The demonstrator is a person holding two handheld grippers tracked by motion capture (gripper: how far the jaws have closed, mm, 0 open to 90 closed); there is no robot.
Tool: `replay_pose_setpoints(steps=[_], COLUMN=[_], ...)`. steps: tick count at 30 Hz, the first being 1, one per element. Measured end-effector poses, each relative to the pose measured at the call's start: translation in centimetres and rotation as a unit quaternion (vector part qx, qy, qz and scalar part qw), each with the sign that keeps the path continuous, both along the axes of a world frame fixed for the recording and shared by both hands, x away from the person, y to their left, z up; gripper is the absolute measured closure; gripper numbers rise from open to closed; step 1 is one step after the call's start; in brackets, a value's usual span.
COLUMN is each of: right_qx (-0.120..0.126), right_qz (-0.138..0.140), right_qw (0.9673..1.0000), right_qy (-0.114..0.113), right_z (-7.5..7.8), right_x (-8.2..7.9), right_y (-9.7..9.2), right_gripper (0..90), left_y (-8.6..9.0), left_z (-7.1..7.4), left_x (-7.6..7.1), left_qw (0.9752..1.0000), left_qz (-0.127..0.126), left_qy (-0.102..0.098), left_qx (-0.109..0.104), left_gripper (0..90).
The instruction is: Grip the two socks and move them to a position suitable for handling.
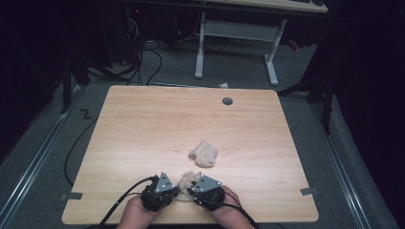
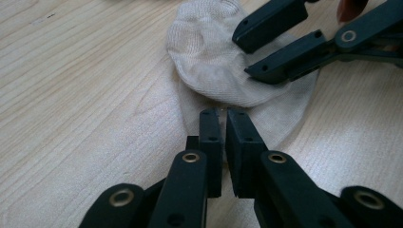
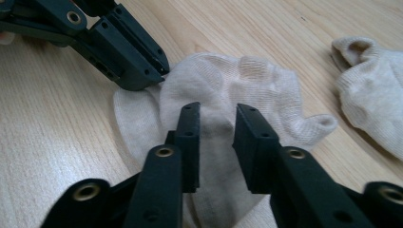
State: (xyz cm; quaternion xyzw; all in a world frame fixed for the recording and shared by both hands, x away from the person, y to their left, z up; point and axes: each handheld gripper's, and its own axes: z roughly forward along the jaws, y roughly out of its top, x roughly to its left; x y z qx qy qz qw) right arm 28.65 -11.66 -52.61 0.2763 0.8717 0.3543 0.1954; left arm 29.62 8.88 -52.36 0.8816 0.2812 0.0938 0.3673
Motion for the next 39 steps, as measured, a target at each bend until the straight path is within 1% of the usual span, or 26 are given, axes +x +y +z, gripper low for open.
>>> replay_pose_setpoints(steps=[1, 2, 3, 4, 7, 10, 12, 15, 16, 17, 18, 19, 21, 22, 25, 26, 27, 28, 29, 30, 31, 32, 33, 34, 37, 39], right_qx=[0.0, 0.007, 0.007, 0.012, 0.008, 0.009, 0.006, -0.007, -0.011, -0.011, -0.02, -0.02, -0.021, -0.015, -0.008, 0.001, 0.001, 0.006, 0.006, 0.014, 0.014, 0.014, 0.014, 0.015, 0.012, 0.019], right_qz=[0.0, 0.002, 0.002, 0.014, 0.025, 0.041, 0.045, 0.039, 0.033, 0.033, 0.018, 0.018, 0.008, -0.004, -0.019, -0.033, -0.033, -0.049, -0.049, -0.068, -0.068, -0.086, -0.086, -0.1, -0.113, -0.136], right_qw=[1.0, 0.9999, 0.9999, 0.9998, 0.9997, 0.9991, 0.999, 0.9991, 0.9993, 0.9993, 0.9994, 0.9994, 0.9991, 0.9988, 0.9983, 0.9977, 0.9977, 0.9969, 0.9969, 0.996, 0.996, 0.9947, 0.9947, 0.9935, 0.992, 0.9893], right_qy=[0.0, -0.011, -0.011, -0.005, -0.005, 0.004, -0.003, -0.011, -0.013, -0.013, -0.023, -0.023, -0.037, -0.046, -0.054, -0.06, -0.06, -0.062, -0.062, -0.057, -0.057, -0.053, -0.053, -0.052, -0.054, -0.049], right_z=[0.0, 0.2, 0.2, 0.3, 0.2, -0.1, -0.1, -0.2, -0.2, -0.2, -0.1, -0.1, 0.1, 0.4, 0.9, 1.2, 1.2, 1.5, 1.5, 1.5, 1.5, 1.4, 1.4, 1.4, 1.3, 1.3], right_x=[0.0, -0.4, -0.4, -0.7, -1.0, -0.9, -1.0, -1.0, -0.9, -0.9, -1.0, -1.0, -1.0, -1.0, -1.1, -1.1, -1.1, -1.2, -1.2, -1.2, -1.2, -1.2, -1.2, -1.3, -1.3, -1.2], right_y=[0.0, -0.1, -0.1, 0.0, 0.2, 0.5, 0.7, 0.9, 0.9, 0.9, 0.8, 0.8, 0.5, 0.1, -0.6, -1.5, -1.5, -2.6, -2.6, -3.9, -3.9, -5.0, -5.0, -6.0, -6.7, -7.8], right_gripper=[69.5, 68.1, 68.1, 66.1, 63.6, 59.3, 58.4, 59.1, 65.7, 65.7, 79.0, 79.0, 86.2, 87.1, 87.4, 87.3, 87.3, 87.3, 87.3, 87.2, 87.2, 87.2, 87.2, 87.2, 87.2, 83.5], left_y=[0.1, 0.1, 0.2, 0.4, 0.4, 0.4, 0.4, 0.5, 0.5, 0.5, 0.5, 0.5, 0.5, 0.5, 0.5, 0.5, 0.5, 0.6, 0.6, 0.7, 0.7, 0.7, 0.7, 0.7, 0.8, 0.8], left_z=[-0.1, -0.1, -0.1, -0.2, -0.2, -0.3, -0.3, -0.3, -0.3, -0.3, -0.3, -0.3, -0.3, -0.3, -0.2, -0.2, -0.2, -0.2, -0.2, -0.2, -0.2, -0.1, -0.1, -0.1, -0.1, 0.0], left_x=[0.0, 0.0, 0.1, 0.2, 0.2, 0.2, 0.2, 0.2, 0.2, 0.2, 0.2, 0.2, 0.2, 0.3, 0.3, 0.3, 0.3, 0.3, 0.3, 0.4, 0.4, 0.4, 0.4, 0.4, 0.5, 0.5], left_qw=[1.0, 1.0, 1.0, 0.9999, 0.9999, 0.9998, 0.9998, 0.9998, 0.9998, 0.9998, 0.9998, 0.9998, 0.9998, 0.9998, 0.9998, 0.9998, 0.9998, 0.9998, 0.9998, 0.9998, 0.9998, 0.9998, 0.9998, 0.9999, 0.9999, 0.9999], left_qz=[-0.001, -0.004, -0.006, -0.006, -0.006, -0.006, -0.006, -0.006, -0.006, -0.006, -0.006, -0.006, -0.007, -0.007, -0.008, -0.009, -0.009, -0.009, -0.009, -0.009, -0.009, -0.01, -0.01, -0.011, -0.01, -0.01], left_qy=[-0.002, -0.002, -0.001, 0.003, 0.004, 0.004, 0.004, 0.004, 0.004, 0.004, 0.005, 0.005, 0.006, 0.006, 0.007, 0.008, 0.008, 0.009, 0.009, 0.009, 0.009, 0.008, 0.008, 0.006, 0.003, -0.002], left_qx=[-0.002, -0.005, -0.007, -0.014, -0.015, -0.017, -0.017, -0.018, -0.019, -0.019, -0.019, -0.019, -0.018, -0.018, -0.019, -0.018, -0.018, -0.017, -0.017, -0.016, -0.016, -0.014, -0.014, -0.011, -0.006, 0.001], left_gripper=[84.9, 84.8, 84.8, 84.8, 84.8, 84.8, 84.8, 84.8, 84.8, 84.7, 84.7, 84.6, 84.6, 84.5, 84.4, 84.1, 84.1, 84.1, 84.1, 84.0, 83.9, 83.9, 83.8, 83.8, 83.4, 81.2])
